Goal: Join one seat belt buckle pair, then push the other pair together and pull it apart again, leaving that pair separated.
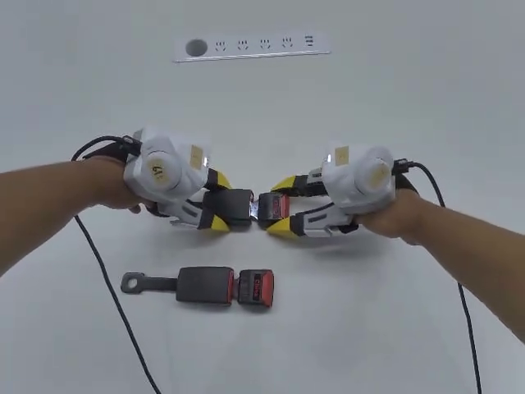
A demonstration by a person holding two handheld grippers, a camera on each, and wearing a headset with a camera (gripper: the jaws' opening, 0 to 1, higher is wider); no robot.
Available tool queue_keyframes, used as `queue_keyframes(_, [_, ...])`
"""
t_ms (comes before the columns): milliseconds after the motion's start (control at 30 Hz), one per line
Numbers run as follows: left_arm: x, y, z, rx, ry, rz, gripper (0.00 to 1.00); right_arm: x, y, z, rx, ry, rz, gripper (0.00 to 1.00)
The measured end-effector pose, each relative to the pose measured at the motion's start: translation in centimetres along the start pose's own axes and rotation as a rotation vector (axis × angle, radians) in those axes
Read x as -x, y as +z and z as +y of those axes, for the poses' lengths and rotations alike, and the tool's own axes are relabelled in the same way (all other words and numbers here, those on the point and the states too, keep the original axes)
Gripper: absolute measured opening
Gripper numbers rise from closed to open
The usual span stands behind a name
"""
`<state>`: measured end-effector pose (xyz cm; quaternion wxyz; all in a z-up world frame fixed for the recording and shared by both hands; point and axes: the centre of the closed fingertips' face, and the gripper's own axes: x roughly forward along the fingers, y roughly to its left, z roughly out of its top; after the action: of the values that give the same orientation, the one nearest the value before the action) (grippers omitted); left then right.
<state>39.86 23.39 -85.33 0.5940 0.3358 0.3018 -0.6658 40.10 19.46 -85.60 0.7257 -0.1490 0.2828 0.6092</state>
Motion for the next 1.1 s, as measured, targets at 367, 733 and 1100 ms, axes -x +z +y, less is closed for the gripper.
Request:
queue_keyframes(367, [-0.06,-0.11,0.03,0.009,0.0,0.013,0.35,-0.28,0.27,-0.07,0.011,-0.014,0.034,0.34])
queue_keyframes(733, [-0.12,-0.17,0.01,0.014,0.001,0.02,0.35,-0.36,0.18,-0.08,0.015,-0.024,0.042,0.35])
queue_keyframes(1100, [-0.18,-0.19,0.0,0.013,0.0,0.028,0.36,-0.53,-0.13,-0.03,0.033,-0.05,0.073,0.35])
